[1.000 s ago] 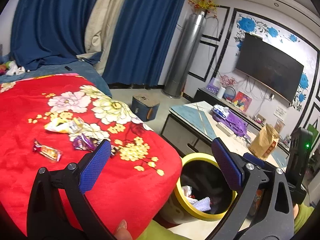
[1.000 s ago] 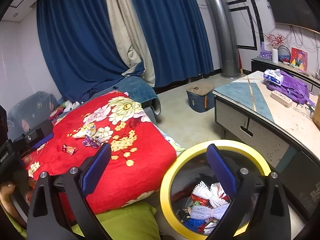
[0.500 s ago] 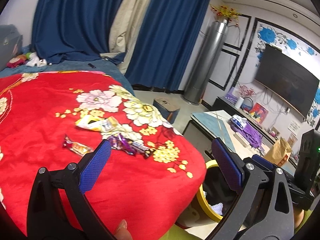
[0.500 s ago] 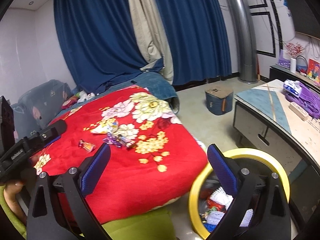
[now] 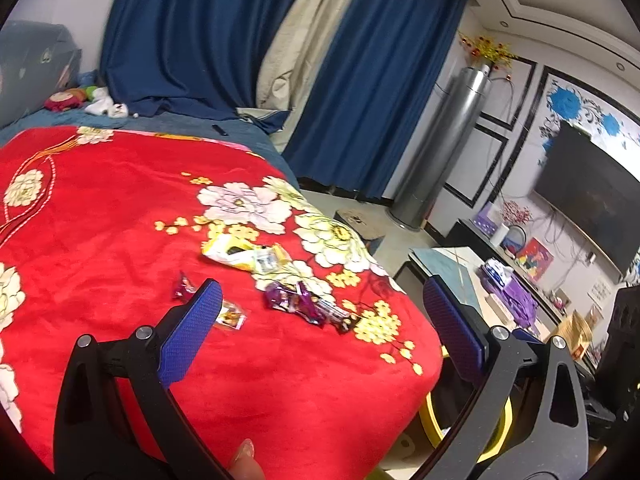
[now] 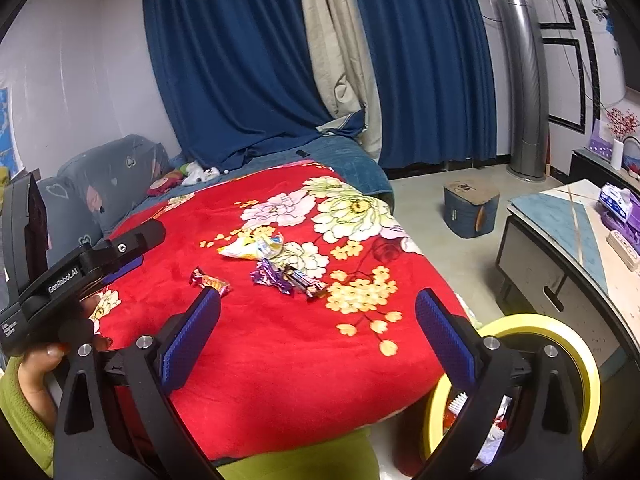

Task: Collect trash
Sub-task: 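Grasp the purple-orange candy wrapper with the left tool while the right tool grasps the chocolate bar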

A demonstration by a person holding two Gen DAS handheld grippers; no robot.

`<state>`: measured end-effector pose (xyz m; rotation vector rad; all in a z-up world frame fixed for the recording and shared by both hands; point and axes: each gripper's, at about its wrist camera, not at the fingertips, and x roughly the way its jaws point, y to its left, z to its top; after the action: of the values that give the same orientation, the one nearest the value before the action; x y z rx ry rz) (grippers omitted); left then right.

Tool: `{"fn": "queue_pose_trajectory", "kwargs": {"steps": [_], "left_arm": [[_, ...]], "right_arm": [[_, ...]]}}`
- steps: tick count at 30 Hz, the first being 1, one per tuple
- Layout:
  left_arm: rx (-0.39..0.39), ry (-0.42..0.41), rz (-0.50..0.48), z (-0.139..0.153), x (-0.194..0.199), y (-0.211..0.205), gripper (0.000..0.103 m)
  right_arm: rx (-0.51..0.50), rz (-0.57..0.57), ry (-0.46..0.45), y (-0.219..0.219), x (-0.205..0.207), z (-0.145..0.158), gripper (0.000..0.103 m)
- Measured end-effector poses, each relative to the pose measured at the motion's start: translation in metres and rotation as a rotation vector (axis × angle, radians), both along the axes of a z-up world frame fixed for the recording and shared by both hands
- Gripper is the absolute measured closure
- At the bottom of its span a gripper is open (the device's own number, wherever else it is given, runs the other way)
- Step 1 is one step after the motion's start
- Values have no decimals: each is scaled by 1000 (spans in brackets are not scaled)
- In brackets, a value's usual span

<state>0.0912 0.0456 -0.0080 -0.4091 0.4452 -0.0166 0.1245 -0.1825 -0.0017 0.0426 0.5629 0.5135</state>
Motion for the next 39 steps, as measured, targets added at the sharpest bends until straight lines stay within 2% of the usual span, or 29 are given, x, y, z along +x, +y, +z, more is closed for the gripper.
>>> {"fn": "queue_pose_trajectory", "kwargs": {"steps": [8,20,27,29,36,38,39], "left_arm": [[-15,4,30,-3,0,22,11],[-69,88,98,-33,16,65,11],[-119,143,91,-54,23,73,12],[-131,160,83,-59,26,73,19],[-221,202,34,-79,36,73,32],[-248,207,16,-83,39,73,44],[-257,216,9,-85,42,72,44]], "right_arm": [[-43,31,3,25,6,-7,8],[-97,67,43,56,37,-30,8],[-113,111,55,73,59,-40,23],[-120,110,54,77,67,-41,26],[-122,98,61,83,99,-43,43],[-129,97,71,84,107,-46,46],[-133,96,79,84,111,-49,47]]}}
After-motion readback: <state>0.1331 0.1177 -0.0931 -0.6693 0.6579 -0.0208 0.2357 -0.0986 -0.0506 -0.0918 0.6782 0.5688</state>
